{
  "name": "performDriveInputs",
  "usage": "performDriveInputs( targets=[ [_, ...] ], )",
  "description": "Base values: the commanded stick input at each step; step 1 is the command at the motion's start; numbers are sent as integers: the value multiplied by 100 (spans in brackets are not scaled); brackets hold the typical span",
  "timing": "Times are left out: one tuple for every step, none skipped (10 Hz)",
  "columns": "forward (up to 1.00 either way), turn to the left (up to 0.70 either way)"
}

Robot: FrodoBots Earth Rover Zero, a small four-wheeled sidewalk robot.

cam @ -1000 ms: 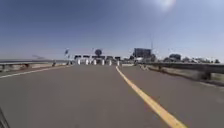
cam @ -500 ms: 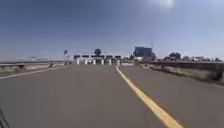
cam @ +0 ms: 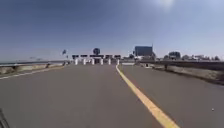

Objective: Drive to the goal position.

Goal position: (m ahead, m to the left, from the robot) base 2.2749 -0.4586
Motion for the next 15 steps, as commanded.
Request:
performDriveInputs(
  targets=[
    [100, 0],
    [100, 0],
    [100, 0],
    [100, 0],
    [100, 27],
    [100, 27],
    [100, 0],
    [100, 0],
    [100, 0],
    [100, 0],
    [100, 0],
    [100, 0],
    [100, 0],
    [100, 0],
    [100, 0]
  ],
)
